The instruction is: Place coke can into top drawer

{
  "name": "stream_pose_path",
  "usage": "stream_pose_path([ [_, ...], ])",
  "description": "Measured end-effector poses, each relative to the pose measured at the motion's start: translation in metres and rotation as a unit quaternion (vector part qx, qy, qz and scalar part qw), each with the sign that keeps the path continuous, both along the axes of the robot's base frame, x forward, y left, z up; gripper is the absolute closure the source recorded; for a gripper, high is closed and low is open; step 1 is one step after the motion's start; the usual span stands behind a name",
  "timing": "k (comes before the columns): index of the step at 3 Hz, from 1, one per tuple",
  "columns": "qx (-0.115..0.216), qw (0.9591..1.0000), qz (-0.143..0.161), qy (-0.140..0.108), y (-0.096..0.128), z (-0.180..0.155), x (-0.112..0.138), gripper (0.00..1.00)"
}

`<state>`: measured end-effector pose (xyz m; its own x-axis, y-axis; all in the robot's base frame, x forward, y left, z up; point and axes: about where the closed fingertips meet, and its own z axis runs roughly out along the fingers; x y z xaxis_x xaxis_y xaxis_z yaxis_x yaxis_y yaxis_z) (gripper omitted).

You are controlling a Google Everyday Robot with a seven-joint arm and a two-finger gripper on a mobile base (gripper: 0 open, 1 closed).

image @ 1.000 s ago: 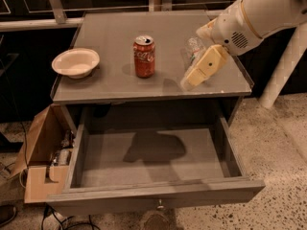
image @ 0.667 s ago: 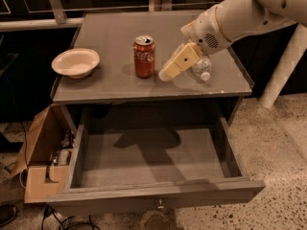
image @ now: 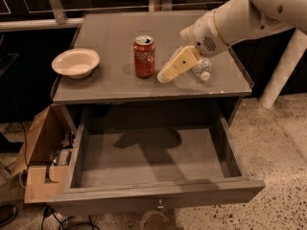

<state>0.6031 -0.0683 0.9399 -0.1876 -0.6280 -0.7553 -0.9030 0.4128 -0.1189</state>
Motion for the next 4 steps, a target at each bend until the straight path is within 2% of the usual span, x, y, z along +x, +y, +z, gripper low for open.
stream_pose_path([
  [1,0.03,0.9993,-0.009,0.019,0.018,-0.02,0.014,0.0],
  [2,0.049,0.9985,-0.015,0.02,0.034,-0.028,0.032,0.0],
  [3,0.051,0.9984,-0.015,0.021,0.034,-0.028,0.032,0.0],
  [4,0.07,0.9971,-0.023,0.019,0.047,-0.033,0.05,0.0],
])
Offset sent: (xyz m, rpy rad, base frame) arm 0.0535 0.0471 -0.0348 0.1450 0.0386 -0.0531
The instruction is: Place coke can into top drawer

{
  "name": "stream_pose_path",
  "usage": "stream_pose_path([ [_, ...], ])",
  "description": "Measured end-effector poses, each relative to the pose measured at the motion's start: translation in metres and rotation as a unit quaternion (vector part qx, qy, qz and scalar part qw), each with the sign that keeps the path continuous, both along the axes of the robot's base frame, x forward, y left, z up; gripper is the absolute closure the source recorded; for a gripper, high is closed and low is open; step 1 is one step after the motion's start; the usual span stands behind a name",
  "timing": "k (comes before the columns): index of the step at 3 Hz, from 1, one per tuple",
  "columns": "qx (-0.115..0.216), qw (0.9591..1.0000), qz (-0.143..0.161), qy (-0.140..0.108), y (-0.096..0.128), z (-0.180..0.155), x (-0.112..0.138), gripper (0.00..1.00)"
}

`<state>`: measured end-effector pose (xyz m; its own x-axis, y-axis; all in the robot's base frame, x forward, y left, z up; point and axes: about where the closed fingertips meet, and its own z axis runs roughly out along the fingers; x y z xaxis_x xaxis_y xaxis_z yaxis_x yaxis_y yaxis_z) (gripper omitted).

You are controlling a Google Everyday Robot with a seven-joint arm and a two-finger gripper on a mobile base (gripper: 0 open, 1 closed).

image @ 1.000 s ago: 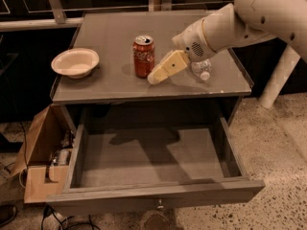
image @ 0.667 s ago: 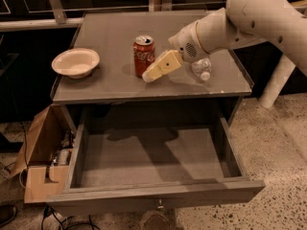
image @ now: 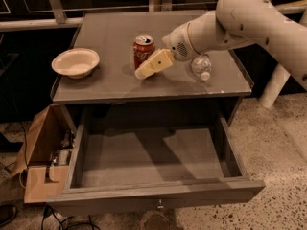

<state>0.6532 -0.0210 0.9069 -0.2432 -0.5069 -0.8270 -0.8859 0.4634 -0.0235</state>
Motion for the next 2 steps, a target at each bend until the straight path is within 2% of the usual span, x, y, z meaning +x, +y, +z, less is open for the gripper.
stream_pose_path([
  [1,0.011,0.9998,0.004,-0.017,0.014,0.005,0.02,0.0],
  [2,0.028,0.9983,0.03,-0.04,0.047,0.012,0.047,0.0],
])
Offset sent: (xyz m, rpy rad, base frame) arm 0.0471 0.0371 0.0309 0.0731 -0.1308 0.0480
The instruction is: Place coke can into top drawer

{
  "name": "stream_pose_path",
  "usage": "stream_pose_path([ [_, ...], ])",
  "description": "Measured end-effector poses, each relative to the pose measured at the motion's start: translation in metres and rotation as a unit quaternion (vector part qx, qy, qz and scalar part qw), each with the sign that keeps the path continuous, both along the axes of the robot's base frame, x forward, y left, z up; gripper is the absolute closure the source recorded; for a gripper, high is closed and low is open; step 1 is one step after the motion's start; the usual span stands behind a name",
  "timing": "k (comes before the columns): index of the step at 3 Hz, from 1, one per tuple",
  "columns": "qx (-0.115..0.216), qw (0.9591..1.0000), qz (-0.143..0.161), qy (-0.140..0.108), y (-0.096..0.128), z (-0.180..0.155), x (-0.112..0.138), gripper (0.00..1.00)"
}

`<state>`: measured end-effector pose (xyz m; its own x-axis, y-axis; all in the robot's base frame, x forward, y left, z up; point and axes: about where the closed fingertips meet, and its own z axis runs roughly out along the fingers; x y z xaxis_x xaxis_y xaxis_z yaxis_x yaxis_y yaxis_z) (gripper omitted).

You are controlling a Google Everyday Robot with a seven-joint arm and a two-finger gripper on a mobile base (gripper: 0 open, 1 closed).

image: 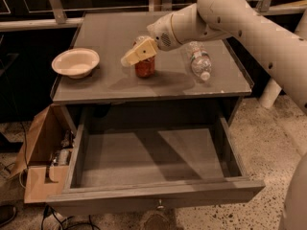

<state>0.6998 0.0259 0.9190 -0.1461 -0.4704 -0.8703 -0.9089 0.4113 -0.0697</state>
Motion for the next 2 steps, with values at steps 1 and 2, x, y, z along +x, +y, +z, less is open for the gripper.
stream_pose_path([
  [1,0.0,1.0,0.002,-0.001,-0.001,-0.0058,0.0103,0.0],
  [2,0.004,0.9995,0.013,-0.028,0.0002,0.0026,0.0202,0.0],
])
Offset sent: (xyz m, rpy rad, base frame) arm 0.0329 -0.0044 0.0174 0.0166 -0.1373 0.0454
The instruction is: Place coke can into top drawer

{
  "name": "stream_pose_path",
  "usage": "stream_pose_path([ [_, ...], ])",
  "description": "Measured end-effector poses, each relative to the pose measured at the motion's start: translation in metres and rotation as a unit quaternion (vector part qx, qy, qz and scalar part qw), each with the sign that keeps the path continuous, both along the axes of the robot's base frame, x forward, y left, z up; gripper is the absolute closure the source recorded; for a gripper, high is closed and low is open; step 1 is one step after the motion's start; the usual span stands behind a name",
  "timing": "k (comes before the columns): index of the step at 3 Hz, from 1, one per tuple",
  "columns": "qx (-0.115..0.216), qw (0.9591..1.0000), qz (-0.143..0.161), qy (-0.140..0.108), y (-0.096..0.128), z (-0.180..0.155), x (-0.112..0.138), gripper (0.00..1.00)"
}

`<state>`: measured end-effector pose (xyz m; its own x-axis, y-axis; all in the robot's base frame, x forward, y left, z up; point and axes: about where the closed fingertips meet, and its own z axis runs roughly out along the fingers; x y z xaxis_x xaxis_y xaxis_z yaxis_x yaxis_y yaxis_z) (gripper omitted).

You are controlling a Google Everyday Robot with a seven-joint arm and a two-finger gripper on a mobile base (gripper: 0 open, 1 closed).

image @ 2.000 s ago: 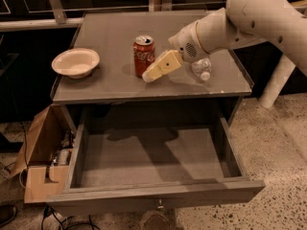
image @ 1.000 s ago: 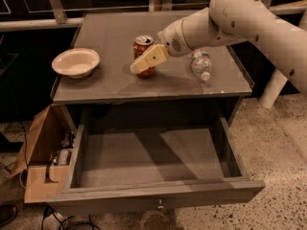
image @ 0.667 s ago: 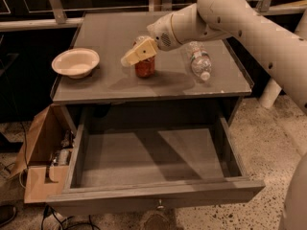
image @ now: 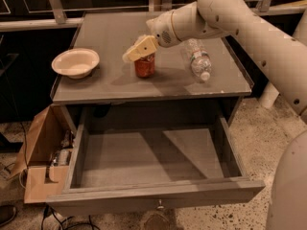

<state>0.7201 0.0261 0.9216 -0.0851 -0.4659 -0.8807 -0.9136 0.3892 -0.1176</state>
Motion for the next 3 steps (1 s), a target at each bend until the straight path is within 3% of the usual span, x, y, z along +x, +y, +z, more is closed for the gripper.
stream_pose_path([
  [1,0.0,1.0,0.0,0.0,0.0,0.0,0.0,0.0],
  [3,0.0,1.0,0.0,0.0,0.0001,0.0,0.0,0.42],
])
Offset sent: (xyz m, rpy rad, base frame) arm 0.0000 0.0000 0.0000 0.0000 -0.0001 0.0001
